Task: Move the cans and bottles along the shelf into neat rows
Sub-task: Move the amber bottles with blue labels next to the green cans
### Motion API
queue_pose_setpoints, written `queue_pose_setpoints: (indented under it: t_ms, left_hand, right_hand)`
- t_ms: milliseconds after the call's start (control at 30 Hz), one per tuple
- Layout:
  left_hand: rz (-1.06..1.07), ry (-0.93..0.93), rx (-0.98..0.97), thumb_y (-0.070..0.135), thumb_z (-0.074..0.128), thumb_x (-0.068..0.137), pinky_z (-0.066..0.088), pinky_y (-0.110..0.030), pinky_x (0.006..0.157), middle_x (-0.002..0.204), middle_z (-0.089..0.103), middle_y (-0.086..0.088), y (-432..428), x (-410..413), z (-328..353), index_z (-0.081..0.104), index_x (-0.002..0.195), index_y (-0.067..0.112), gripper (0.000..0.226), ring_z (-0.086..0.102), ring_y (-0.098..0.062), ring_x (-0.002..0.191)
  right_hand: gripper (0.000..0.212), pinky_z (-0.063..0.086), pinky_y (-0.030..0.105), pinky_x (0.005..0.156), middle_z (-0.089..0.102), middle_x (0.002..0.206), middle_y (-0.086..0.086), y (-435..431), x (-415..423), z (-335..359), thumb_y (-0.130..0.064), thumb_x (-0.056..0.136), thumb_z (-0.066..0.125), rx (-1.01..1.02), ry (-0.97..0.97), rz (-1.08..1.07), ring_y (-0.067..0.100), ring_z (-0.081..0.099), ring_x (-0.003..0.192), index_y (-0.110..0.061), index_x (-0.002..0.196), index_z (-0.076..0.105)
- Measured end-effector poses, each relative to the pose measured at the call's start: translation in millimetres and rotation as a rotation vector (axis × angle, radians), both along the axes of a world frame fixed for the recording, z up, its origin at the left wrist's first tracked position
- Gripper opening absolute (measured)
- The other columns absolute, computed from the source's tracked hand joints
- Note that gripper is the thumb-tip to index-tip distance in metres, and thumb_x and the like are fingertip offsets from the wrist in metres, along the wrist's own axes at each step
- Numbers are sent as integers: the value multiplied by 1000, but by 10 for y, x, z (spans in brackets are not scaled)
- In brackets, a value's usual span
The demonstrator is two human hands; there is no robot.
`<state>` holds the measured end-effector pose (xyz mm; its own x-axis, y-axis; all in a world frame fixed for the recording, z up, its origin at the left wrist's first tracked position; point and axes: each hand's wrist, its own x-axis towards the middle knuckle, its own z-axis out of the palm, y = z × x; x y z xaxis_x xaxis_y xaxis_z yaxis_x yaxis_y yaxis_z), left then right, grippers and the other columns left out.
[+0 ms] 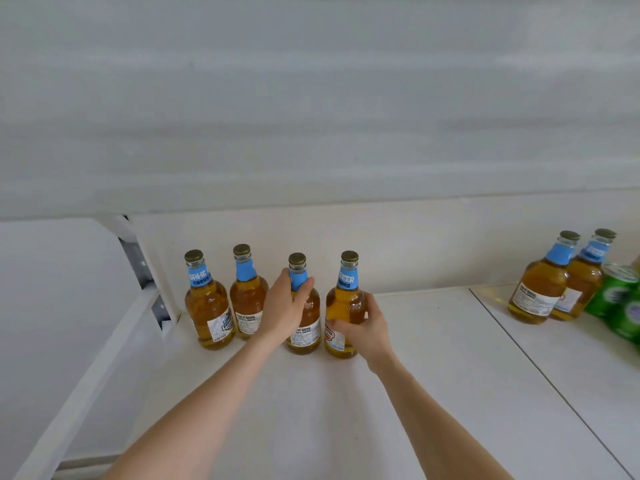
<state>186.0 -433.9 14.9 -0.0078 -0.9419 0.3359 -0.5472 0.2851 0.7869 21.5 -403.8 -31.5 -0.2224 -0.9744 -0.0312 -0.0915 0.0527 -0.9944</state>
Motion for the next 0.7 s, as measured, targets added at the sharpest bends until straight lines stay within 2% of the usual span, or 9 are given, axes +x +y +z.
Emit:
queue_pose_setpoints:
  t_ms: [133,233,433,533,700]
  left_hand:
    - [6,15,-5,35,52,98,41,-16,67,87,61,-3,182,63,12,52,105,14,22,59,-12,81]
    - [22,83,67,37,50,99,40,-15,64,81,61,-4,335,153,28,53,100,13,24,59,-13,77]
    - [0,118,131,39,48,99,43,-19,69,88,65,-12,689,281,12,56,103,12,29,61,-13,82]
    - [11,120,128,40,49,98,44,-23,70,86,65,-11,820,314,28,56,103,10,31,62,-16,82]
    - [40,105,133,40,49,98,41,-18,63,77,60,-5,966,295,26,55,98,12,29,58,-11,73]
  right_hand:
    - [66,52,19,64,65,108,-12,251,-31,3,-20,61,88,29,-88,-1,10,65,99,-44,111,53]
    - [67,54,22,66,65,112,-8,438,-39,-6,-20,65,86,59,-129,-4,15,65,102,-36,120,53]
    - [53,53,16,55,70,103,-8,753,-27,42,-17,69,84,77,-173,17,10,69,89,-40,108,56]
    - [50,54,18,57,71,99,-7,867,-19,84,-15,70,84,76,-190,28,10,71,85,-38,106,58]
    - [50,55,22,59,71,101,-4,1020,-69,158,-15,71,83,66,-186,31,13,71,86,-38,107,57]
